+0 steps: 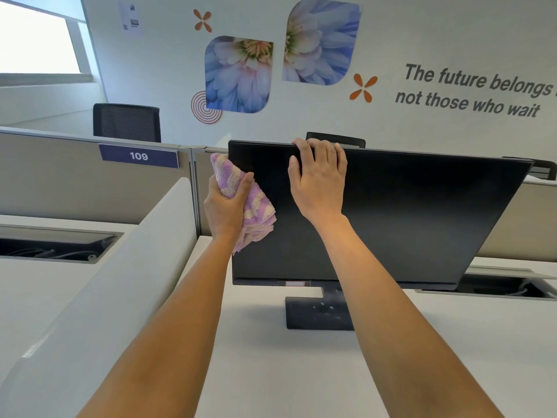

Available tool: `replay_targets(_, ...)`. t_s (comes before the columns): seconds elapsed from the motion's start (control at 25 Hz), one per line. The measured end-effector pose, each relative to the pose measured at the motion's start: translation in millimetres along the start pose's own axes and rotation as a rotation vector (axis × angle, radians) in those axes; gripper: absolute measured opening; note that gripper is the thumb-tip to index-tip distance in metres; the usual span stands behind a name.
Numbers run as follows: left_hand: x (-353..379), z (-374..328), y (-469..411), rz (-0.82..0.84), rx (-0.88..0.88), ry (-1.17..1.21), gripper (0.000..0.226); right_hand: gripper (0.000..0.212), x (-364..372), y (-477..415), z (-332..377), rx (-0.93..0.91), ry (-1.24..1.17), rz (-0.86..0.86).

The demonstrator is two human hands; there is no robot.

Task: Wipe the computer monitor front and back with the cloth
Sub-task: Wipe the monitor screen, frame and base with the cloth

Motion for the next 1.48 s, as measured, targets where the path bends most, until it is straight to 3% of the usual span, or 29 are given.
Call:
replay_targets(0.32, -15, 79, 39, 0.055, -0.176, -0.038, 0.043, 0.04, 3, 1, 2, -0.005, 0.025, -0.002)
replay_targets(1.04, -31, 167, 93, 0.083, -0.424, -0.05, 0.034, 0.038, 5, 3, 4, -0.002, 0.043, -0.086)
replay_targets(1.28, -28, 150, 88, 0.083, -0.375, -0.097, 0.042, 0.038, 4, 1, -3, -0.001, 0.057, -0.063)
replay_targets(1.48, -14, 89, 54, 0.078, -0.202, -0.024, 0.035, 0.039, 3, 1, -2, -0.002, 0.048, -0.037)
Point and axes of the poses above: each hand's wrist, its own y-axis away from the middle knuckle, its own x-axis out of the palm, z = x × y, the point moved 9 cm from there along -y, towards the middle knuckle, and after that the axes turned 9 degrees about y, right-handed, at the moved point
